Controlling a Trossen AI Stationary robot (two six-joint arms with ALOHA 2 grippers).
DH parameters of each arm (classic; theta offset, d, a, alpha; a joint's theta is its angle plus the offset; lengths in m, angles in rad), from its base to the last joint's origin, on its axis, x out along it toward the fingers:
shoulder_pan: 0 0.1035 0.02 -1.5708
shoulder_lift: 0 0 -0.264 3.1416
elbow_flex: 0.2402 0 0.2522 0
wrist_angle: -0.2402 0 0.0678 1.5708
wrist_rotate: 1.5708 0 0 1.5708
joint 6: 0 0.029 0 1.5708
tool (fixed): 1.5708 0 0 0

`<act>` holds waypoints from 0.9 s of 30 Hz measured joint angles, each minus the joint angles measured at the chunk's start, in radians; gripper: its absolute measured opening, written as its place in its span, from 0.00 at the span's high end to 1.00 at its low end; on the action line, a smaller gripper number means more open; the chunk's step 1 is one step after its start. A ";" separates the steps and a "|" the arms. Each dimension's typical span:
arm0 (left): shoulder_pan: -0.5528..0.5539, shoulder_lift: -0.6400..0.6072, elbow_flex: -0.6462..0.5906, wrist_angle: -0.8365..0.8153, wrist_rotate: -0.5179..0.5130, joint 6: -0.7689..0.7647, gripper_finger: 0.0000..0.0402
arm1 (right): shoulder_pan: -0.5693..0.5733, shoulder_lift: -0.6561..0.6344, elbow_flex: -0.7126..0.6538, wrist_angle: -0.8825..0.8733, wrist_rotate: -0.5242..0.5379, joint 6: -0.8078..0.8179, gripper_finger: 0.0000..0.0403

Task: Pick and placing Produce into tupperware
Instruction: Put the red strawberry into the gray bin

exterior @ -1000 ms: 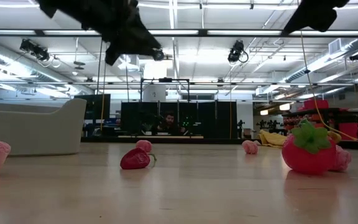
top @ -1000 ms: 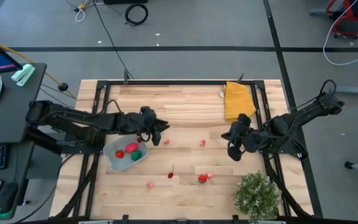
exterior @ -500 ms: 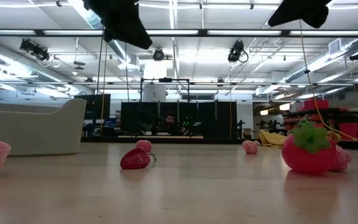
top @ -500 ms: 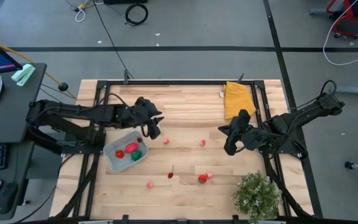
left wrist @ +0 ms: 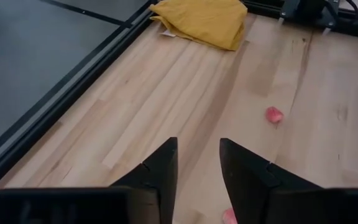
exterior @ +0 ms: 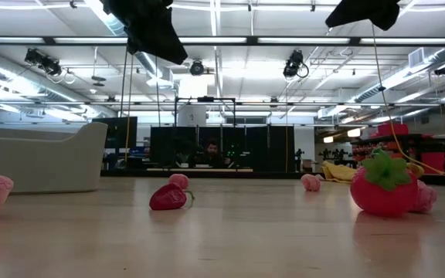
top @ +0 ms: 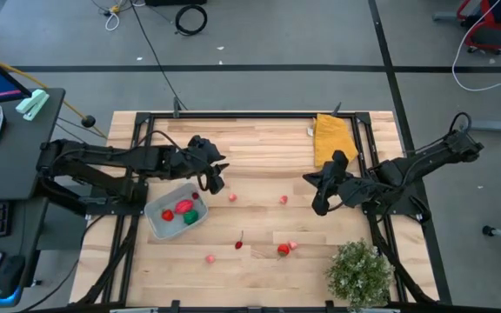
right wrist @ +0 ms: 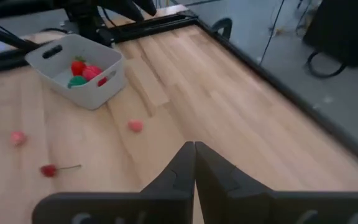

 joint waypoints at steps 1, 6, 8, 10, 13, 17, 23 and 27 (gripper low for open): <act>0.000 0.000 0.000 0.000 0.000 0.001 0.70 | -0.005 0.003 0.000 0.000 -0.024 0.028 0.96; 0.000 0.000 0.000 0.000 0.000 0.041 0.71 | -0.038 0.038 0.000 0.001 -0.290 0.086 0.94; 0.000 0.000 0.000 -0.001 0.000 0.042 0.71 | -0.039 0.070 0.000 0.002 -0.359 0.114 0.91; 0.000 0.000 0.000 -0.004 0.000 0.041 0.70 | -0.039 0.105 -0.001 0.007 -0.412 0.114 0.88; 0.000 0.000 0.000 -0.010 0.000 0.041 0.69 | -0.036 0.162 -0.001 0.009 -0.475 0.085 0.81; 0.000 0.000 -0.001 -0.020 0.000 0.041 0.70 | -0.003 0.259 -0.001 0.035 -0.516 0.041 0.72; 0.000 0.000 -0.001 -0.022 0.000 0.042 0.72 | 0.052 0.389 -0.001 0.187 -0.683 0.003 0.62; 0.000 0.000 -0.001 -0.022 0.000 0.042 0.72 | 0.117 0.455 -0.001 0.360 -0.658 -0.129 0.59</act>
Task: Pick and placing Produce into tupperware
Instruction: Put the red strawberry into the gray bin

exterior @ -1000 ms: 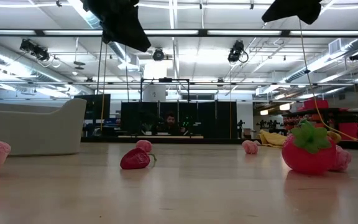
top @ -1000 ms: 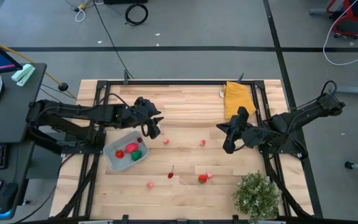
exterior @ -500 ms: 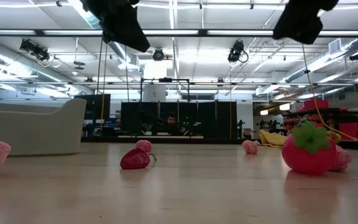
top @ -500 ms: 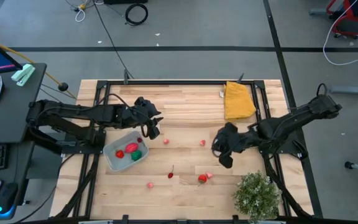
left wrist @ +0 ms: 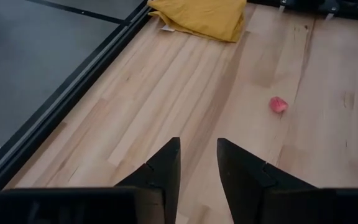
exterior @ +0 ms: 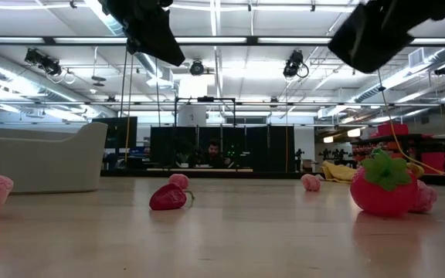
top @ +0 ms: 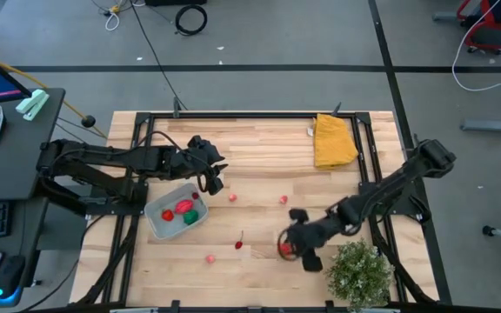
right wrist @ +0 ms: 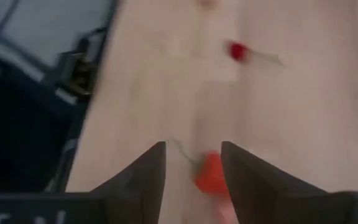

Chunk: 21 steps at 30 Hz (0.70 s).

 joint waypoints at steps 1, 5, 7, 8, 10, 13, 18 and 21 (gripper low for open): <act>0.000 0.000 0.000 -0.001 0.000 0.000 0.72 | 0.014 0.016 0.000 0.039 0.002 -0.052 0.59; -0.001 0.000 0.000 -0.004 0.000 -0.002 0.72 | 0.051 0.078 0.000 0.097 0.009 -0.166 0.57; -0.002 0.000 0.000 -0.011 0.000 -0.015 0.73 | 0.067 0.117 0.000 0.095 0.048 -0.163 0.56; -0.002 0.000 0.000 -0.015 0.001 -0.025 0.73 | 0.077 0.135 0.000 0.095 0.068 -0.159 0.56; -0.002 0.000 0.000 -0.022 0.000 -0.030 0.73 | 0.097 0.170 0.000 0.100 0.100 -0.174 0.56; -0.002 0.000 0.000 -0.032 0.000 -0.042 0.73 | 0.121 0.205 0.000 0.113 0.146 -0.239 0.56; -0.002 0.000 0.000 -0.057 0.001 -0.078 0.73 | 0.132 0.231 0.000 0.117 0.231 -0.278 0.56; -0.002 0.000 0.000 -0.073 0.001 -0.081 0.73 | 0.129 0.236 0.000 0.122 0.253 -0.294 0.56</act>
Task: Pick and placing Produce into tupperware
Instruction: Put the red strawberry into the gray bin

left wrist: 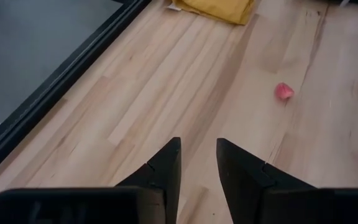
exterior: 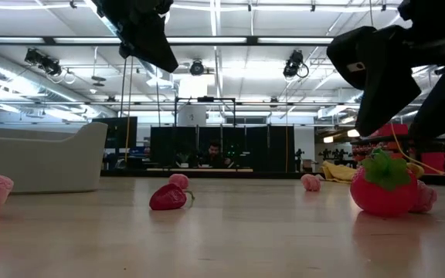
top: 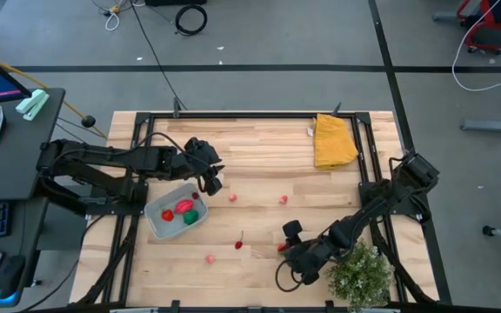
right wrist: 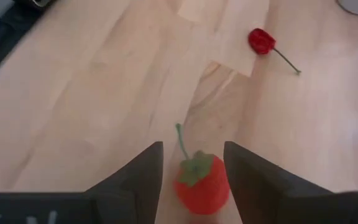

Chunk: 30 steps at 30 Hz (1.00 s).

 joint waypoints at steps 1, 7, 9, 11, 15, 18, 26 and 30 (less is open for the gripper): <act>0.000 0.000 0.000 -0.002 0.000 0.000 0.73 | -0.001 0.003 0.000 -0.002 0.005 -0.002 0.56; 0.000 0.000 0.000 -0.007 0.000 -0.005 0.73 | 0.000 0.036 0.000 0.044 0.003 -0.004 0.56; 0.000 0.000 0.000 -0.006 0.000 -0.024 0.73 | 0.000 0.053 0.000 0.059 0.001 -0.011 0.56; 0.000 0.000 0.000 -0.009 0.000 -0.026 0.73 | -0.001 0.070 0.000 0.067 0.001 -0.018 0.56; 0.000 0.000 0.000 -0.009 0.000 -0.026 0.73 | -0.001 0.103 0.000 0.092 0.013 -0.042 0.56; 0.000 0.000 0.000 -0.010 0.000 -0.026 0.73 | -0.001 0.109 0.000 0.093 0.047 -0.047 0.57; 0.000 0.000 0.000 -0.011 0.000 -0.026 0.73 | -0.010 0.109 0.000 0.091 0.064 -0.044 0.63; 0.000 0.000 0.000 -0.011 0.000 -0.026 0.73 | -0.014 0.108 0.000 0.091 0.063 -0.027 0.67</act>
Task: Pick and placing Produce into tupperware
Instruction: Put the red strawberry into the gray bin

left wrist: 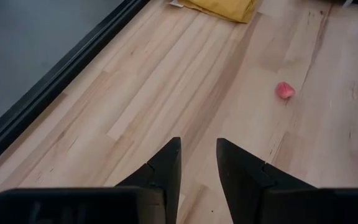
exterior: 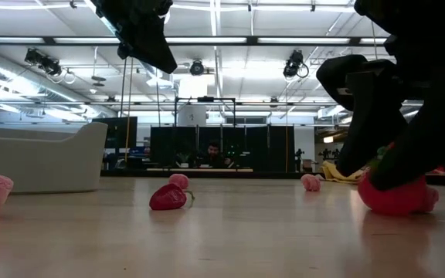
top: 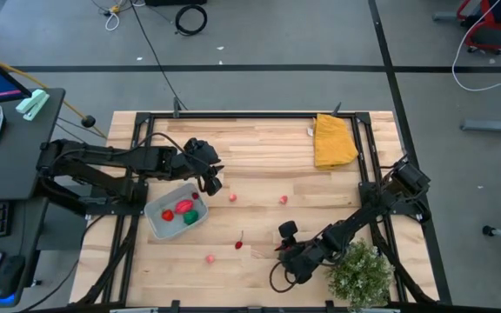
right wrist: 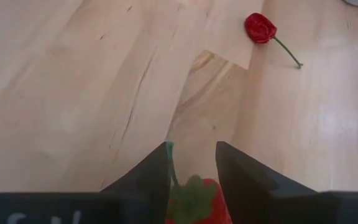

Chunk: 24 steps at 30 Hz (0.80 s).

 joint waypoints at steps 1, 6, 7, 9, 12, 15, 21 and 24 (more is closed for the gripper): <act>0.000 0.000 0.000 0.000 0.000 0.000 0.73 | -0.002 0.000 0.000 0.000 0.000 0.002 0.68; 0.000 0.000 0.000 0.000 0.000 0.001 0.73 | -0.004 0.000 0.000 0.003 0.000 0.005 0.73; 0.000 0.000 0.000 0.000 0.000 0.001 0.73 | -0.004 0.000 0.000 0.003 0.000 0.013 0.74; 0.000 0.000 0.000 0.000 0.000 0.001 0.73 | -0.004 0.000 0.000 0.003 0.000 0.044 0.77; 0.000 0.000 0.000 0.000 0.000 0.001 0.73 | -0.004 0.000 0.000 0.003 0.001 0.099 0.82; 0.000 0.000 0.000 0.000 0.000 0.001 0.73 | -0.012 0.000 0.000 0.004 0.001 0.161 0.89; 0.000 -0.001 0.000 0.000 0.000 0.007 0.75 | -0.071 0.000 0.000 0.055 0.020 0.162 0.98; 0.000 -0.013 0.000 0.001 0.000 0.034 0.77 | -0.129 -0.001 0.000 0.178 0.031 0.110 0.98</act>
